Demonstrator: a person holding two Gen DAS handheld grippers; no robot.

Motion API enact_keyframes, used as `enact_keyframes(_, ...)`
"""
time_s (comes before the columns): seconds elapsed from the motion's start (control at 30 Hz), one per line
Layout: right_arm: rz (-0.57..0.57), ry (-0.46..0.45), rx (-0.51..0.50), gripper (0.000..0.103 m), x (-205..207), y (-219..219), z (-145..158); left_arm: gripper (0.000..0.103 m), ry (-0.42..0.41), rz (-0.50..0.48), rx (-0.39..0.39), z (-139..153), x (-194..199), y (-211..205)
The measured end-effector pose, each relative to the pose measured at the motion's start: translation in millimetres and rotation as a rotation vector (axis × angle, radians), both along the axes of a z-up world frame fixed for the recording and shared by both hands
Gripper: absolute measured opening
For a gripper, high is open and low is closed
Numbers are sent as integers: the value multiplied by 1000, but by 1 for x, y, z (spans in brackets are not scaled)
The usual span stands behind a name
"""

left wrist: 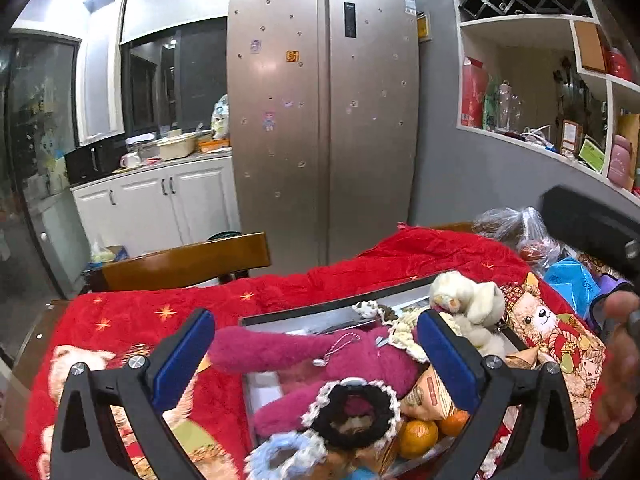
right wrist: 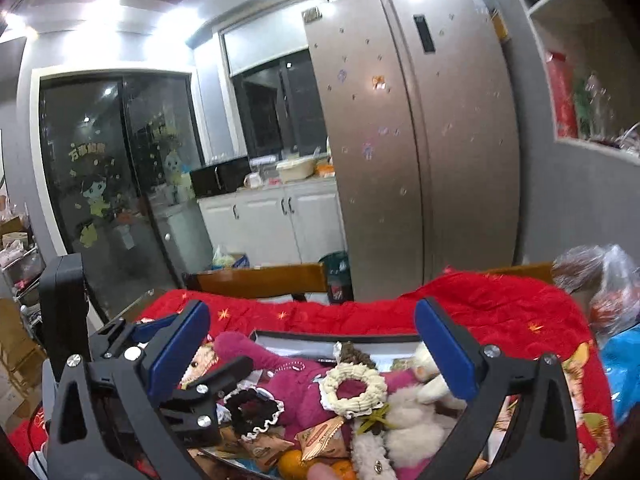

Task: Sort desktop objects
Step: 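Withdraw both open tools from the box toward the remaining items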

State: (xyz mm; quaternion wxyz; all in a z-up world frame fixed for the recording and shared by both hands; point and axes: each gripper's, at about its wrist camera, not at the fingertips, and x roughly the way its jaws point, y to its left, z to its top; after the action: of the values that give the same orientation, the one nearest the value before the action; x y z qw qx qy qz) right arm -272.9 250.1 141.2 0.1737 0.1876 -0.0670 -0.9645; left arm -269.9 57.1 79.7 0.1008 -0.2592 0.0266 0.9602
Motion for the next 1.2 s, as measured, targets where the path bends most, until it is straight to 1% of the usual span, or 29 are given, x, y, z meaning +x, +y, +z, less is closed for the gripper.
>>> enact_keyframes(0.03,-10,2,-13,103,8,3,5,103,-11,-2,14,4,4,-2)
enact_keyframes(0.1,-20,-6,-29,103,20,8,13,103,-30,0,76,10,16,-12)
enact_keyframes(0.13,-47,-7,-27,103,29,10,17,103,-35,0,103,13,23,-16)
enact_keyframes(0.17,-79,6,-18,103,36,11,20,103,-40,-2,113,16,31,-20)
enact_keyframes(0.23,-128,96,11,103,63,10,24,103,-24,-5,87,22,46,-23)
enact_keyframes(0.27,-122,112,30,103,71,8,24,103,-1,1,57,25,54,-23)
enact_keyframes(0.3,-111,105,59,103,77,4,24,103,12,10,27,25,62,-23)
enact_keyframes(0.37,-102,78,96,103,89,-4,20,103,-2,12,-9,20,74,-24)
enact_keyframes(0.4,-94,71,96,103,94,-7,17,103,-17,6,-3,17,77,-25)
enact_keyframes(0.43,-85,61,86,103,99,-9,13,103,-45,1,21,11,81,-27)
enact_keyframes(0.47,-90,47,54,103,104,-11,6,103,-60,-2,42,7,84,-29)
enact_keyframes(0.53,-99,-2,31,103,105,-18,-8,103,-79,-8,81,-7,92,-32)
enact_keyframes(0.6,-85,-56,35,103,103,-21,-27,103,-121,17,79,-22,92,-32)
enact_keyframes(0.67,-61,-104,24,103,104,-23,-45,103,-154,6,74,-36,93,-29)
enact_keyframes(0.7,-53,-126,18,103,102,-24,-53,103,-164,-6,73,-42,92,-27)
enact_keyframes(0.77,-26,-164,22,103,95,-25,-66,103,-184,-15,38,-53,87,-19)
enact_keyframes(0.83,-25,-187,36,103,87,-25,-75,103,-186,4,12,-62,85,-16)
enact_keyframes(0.9,-20,-222,27,103,79,-20,-87,103,-211,11,-7,-73,82,-17)
enact_keyframes(0.97,-3,-261,-9,103,73,-15,-97,103,-237,15,-10,-84,79,-19)
enact_keyframes(1.03,1,-293,-24,103,64,-9,-106,103,-256,34,-16,-93,76,-24)
enact_keyframes(1.1,-11,-322,-15,103,57,-6,-112,103,-277,53,-23,-102,72,-28)
enact_keyframes(1.2,-4,-375,0,103,49,-8,-128,103,-316,33,-9,-111,67,-31)
